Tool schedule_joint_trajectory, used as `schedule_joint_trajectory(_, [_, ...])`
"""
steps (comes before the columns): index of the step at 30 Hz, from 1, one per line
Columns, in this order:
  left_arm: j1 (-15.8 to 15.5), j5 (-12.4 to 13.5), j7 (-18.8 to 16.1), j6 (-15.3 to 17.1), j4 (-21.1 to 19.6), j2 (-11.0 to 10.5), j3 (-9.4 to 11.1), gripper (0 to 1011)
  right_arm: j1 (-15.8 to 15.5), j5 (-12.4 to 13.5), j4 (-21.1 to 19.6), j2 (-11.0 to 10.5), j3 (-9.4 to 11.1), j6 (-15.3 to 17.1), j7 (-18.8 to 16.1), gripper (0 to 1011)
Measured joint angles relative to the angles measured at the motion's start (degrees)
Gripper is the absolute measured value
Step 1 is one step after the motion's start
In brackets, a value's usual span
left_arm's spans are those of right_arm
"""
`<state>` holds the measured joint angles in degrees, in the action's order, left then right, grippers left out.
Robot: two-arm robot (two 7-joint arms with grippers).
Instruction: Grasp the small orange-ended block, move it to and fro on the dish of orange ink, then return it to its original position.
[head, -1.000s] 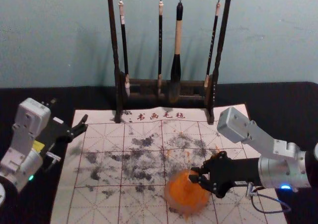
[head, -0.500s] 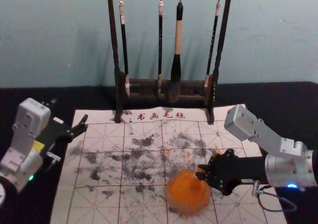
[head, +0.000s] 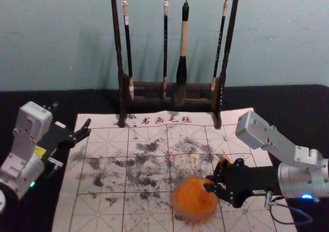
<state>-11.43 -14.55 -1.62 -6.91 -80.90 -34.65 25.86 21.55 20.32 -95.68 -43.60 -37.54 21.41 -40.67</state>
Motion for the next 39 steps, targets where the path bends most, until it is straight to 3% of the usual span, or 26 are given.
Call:
schedule_joint_trajectory(15, [0.0,0.0,0.0,0.0,0.0,0.0,0.0,1001,0.85,0.88,-0.51,0.7,-1.14,0.16,-0.79,86])
schedule_joint_trajectory(25, [0.0,0.0,0.0,0.0,0.0,0.0,0.0,1001,1.56,1.33,-0.26,1.41,-1.14,0.75,0.44,86])
schedule_joint_trajectory(39, [0.0,0.0,0.0,0.0,0.0,0.0,0.0,1001,-0.1,3.47,-1.51,0.14,3.69,2.46,5.67,86])
